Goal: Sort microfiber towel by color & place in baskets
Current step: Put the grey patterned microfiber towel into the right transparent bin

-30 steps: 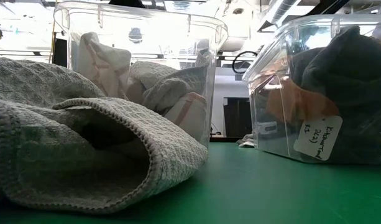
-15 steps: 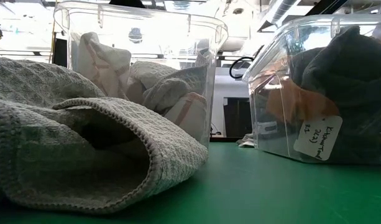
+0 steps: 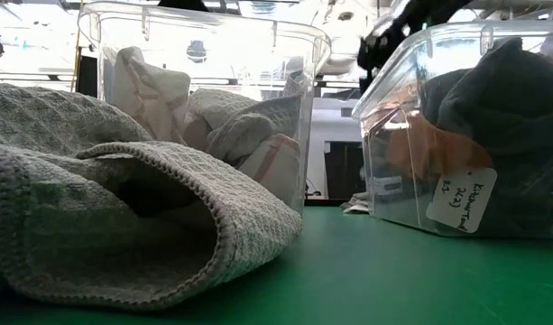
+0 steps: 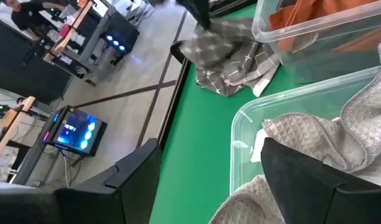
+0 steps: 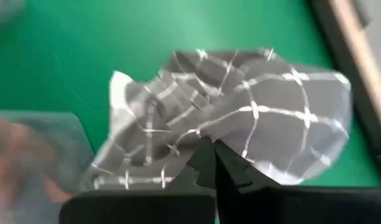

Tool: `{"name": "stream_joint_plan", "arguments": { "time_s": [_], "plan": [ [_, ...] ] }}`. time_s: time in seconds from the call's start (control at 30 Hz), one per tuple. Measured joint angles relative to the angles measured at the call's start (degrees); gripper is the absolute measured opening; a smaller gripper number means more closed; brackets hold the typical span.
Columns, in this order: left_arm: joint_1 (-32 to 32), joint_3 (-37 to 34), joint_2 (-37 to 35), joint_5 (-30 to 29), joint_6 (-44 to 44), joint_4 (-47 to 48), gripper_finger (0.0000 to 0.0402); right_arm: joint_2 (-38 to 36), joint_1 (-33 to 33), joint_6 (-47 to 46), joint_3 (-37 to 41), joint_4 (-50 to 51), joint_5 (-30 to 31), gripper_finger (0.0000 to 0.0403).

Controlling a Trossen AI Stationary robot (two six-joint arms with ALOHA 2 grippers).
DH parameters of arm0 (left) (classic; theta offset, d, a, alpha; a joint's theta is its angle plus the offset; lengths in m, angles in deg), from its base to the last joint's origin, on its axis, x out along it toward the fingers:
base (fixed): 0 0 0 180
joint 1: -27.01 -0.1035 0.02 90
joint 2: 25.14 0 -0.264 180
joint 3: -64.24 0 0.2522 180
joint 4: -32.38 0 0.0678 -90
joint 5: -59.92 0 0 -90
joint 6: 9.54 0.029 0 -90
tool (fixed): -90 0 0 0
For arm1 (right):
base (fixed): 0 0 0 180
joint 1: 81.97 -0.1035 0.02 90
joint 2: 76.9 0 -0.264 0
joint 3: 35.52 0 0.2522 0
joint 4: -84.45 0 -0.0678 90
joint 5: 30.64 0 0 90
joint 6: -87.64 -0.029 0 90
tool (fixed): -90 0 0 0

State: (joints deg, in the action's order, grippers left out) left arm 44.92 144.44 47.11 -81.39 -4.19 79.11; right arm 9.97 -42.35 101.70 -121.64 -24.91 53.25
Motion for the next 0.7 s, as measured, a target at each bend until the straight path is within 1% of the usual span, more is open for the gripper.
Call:
{"name": "stream_joint_plan", "arguments": {
  "time_s": [0.13, 0.3, 0.57, 0.7],
  "plan": [
    [0.0, 0.0, 0.0, 0.0, -1.31, 0.96, 0.0265, -4.08, -2.92, -0.07, -5.15, 1.36, 0.07, 0.0014],
    [0.0, 0.0, 0.0, 0.0, -2.15, 0.98, 0.0265, -10.4, -9.19, -0.95, -9.93, 1.42, 0.04, 0.0014],
    [0.0, 0.0, 0.0, 0.0, -3.75, 0.38, 0.0265, -20.02, -23.29, -6.5, -15.36, 0.64, 0.0, 0.0016],
    [0.0, 0.0, 0.0, 0.0, -4.04, -0.74, 0.0265, -23.87, -30.29, -6.15, -15.67, -4.83, 0.02, 0.0016]
  ]
}}
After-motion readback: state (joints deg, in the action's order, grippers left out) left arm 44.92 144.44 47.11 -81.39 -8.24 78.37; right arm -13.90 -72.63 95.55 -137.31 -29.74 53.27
